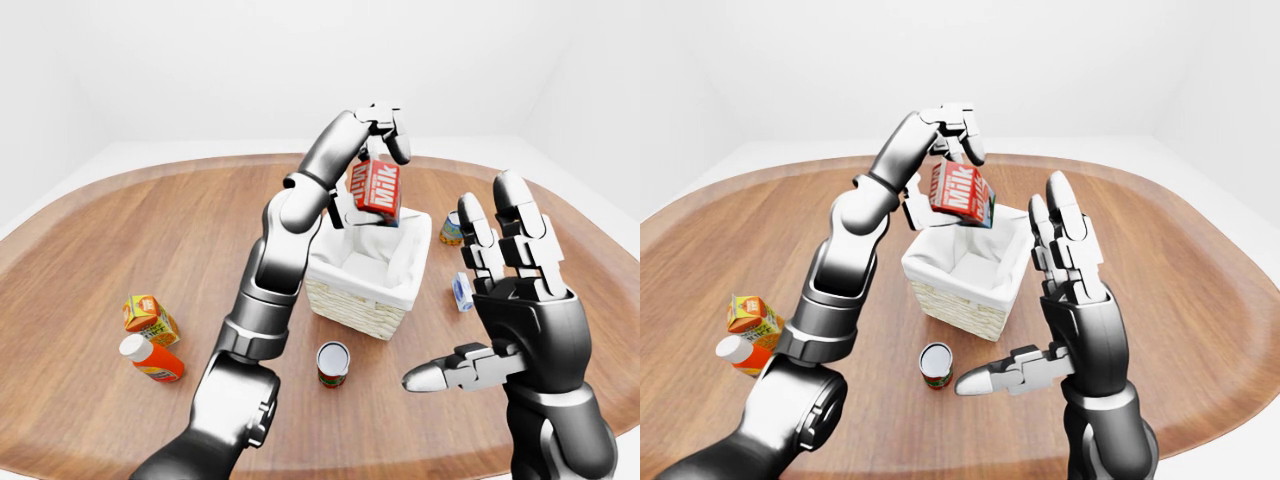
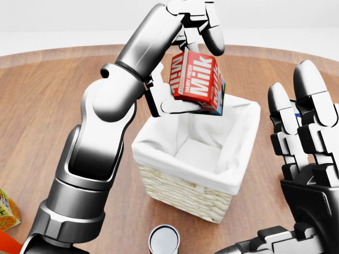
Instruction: Pick the milk and place it in the basket.
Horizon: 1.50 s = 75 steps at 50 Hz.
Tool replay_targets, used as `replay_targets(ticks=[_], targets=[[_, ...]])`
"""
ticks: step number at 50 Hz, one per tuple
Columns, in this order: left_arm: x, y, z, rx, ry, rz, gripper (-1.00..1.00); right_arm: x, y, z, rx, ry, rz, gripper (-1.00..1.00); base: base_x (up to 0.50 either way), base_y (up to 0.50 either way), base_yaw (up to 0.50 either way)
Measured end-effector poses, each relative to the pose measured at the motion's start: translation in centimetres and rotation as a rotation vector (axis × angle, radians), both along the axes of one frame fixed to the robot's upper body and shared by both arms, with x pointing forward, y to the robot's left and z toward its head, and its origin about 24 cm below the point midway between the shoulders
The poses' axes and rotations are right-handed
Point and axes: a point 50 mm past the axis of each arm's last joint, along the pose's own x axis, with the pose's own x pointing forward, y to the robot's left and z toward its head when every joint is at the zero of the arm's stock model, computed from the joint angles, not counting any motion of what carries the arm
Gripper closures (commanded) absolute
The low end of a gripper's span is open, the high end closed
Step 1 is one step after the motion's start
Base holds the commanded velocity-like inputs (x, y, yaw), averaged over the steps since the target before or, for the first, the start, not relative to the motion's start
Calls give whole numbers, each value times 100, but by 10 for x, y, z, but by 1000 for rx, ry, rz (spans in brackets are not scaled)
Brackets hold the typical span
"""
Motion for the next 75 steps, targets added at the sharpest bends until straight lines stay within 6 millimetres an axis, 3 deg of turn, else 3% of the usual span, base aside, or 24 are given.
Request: replay_targets(ticks=[46,75], targets=[[34,-19,-33,30,108,11,100,0,-1,-6,4,8,1,-100,0,0,0],[66,-13,-69,169,323,164,100,0,-1,-8,5,12,4,-100,0,0,0]])
